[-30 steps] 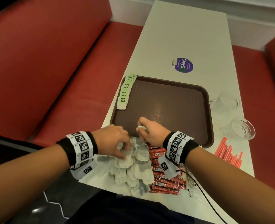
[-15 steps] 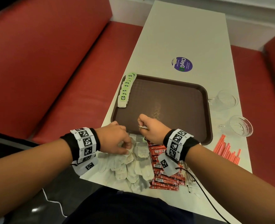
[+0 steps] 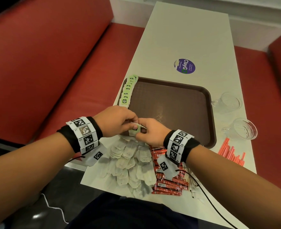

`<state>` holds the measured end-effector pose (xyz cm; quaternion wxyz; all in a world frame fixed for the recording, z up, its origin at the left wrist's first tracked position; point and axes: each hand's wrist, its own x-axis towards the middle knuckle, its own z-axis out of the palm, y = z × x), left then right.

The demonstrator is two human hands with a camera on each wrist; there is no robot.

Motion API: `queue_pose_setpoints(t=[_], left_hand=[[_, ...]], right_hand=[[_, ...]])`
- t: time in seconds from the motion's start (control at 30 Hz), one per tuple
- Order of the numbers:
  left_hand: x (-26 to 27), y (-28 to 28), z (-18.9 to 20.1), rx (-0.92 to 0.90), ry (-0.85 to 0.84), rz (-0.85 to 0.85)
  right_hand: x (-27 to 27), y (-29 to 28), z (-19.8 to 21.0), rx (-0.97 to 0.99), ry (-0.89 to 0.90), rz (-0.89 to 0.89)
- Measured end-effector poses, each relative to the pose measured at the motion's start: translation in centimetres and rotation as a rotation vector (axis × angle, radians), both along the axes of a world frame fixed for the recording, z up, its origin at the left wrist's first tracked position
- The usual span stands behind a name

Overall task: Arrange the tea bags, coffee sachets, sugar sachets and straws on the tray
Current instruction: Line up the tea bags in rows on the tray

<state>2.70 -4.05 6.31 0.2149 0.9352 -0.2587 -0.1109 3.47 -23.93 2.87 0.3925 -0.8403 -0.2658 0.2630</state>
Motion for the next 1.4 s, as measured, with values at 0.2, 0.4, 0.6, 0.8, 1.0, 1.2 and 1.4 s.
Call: queue_pose_setpoints(t=[0.2,0.4,0.6,0.8,1.0,1.2,1.4], left_hand=[[0.1,-0.1,0.1,-0.092,-0.104,0.039],[-0.4,0.2,-1.3,-0.398,0.04,0.283],[1.0,1.0,-3.0,-0.454,0.12,0.42],[5.8,3.8,-5.6,-0.233,0.157,0.679],[8.1,3.8,-7.6,0.055,0.161,0.704],[8.6,4.1,-8.1,0.001,0.092,0.769],[7.9,3.3,-7.9,0.175,0.072,0.48]], right_hand=[[0.7,0.1,-0.8,0.028,-0.089,-0.08],[1.4,-0.2,-0.7,0.032,-0.104,-0.154],[2.0,0.4,-1.1,-0.029,-0.097,-0.16],[4.7,0.7,-1.9,-0.269,-0.007,-0.172],[8.0,3.2,-1.6,-0.244,0.061,-0.205],[9.1,5.6,-2.1,-0.135,0.145,-0.27],[9.0,6.0,-2.8,-0.112,0.169,-0.302]])
